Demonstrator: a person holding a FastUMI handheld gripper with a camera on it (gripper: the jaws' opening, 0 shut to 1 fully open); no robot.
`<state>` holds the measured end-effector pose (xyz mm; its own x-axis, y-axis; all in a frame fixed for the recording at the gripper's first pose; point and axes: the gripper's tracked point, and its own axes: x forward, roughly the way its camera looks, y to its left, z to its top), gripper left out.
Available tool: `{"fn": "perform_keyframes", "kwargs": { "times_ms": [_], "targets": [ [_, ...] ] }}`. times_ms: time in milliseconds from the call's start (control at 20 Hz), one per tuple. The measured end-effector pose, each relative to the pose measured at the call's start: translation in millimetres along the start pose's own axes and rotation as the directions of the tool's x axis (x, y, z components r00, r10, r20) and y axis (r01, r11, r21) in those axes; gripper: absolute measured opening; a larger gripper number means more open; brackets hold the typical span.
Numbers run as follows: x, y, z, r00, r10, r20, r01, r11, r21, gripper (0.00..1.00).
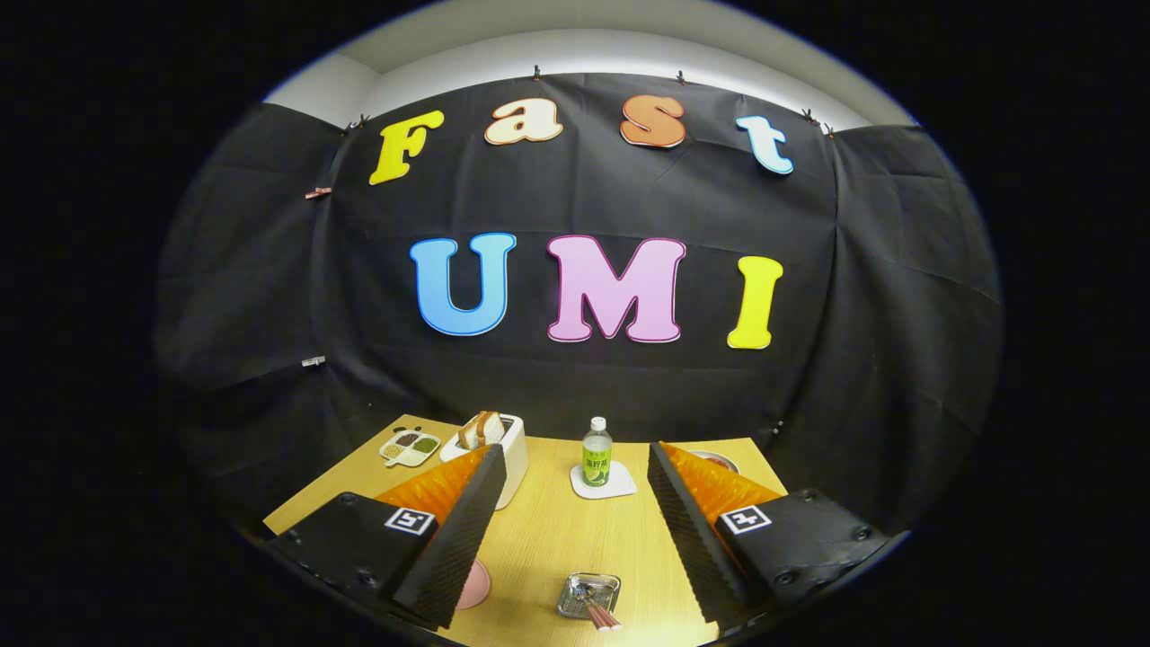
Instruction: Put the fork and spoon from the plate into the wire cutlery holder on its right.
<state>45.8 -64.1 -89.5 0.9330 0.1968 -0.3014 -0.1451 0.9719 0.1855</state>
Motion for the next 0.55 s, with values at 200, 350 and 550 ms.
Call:
{"fn": "perform_keyframes", "kwargs": {
  "times_ms": [200, 350, 550],
  "targets": [
    [0, -10, 4, 1.0, 0.021, 0.006, -0.021, 1.0, 0.0, 0.99],
    [-3, -15, 5, 0.999, 0.046, 0.011, -0.046, 0.999, -0.001, 0.99],
    [-11, -26, 7, 0.997, 0.076, 0.021, -0.076, 0.997, -0.02, 0.99]
  ]
}}
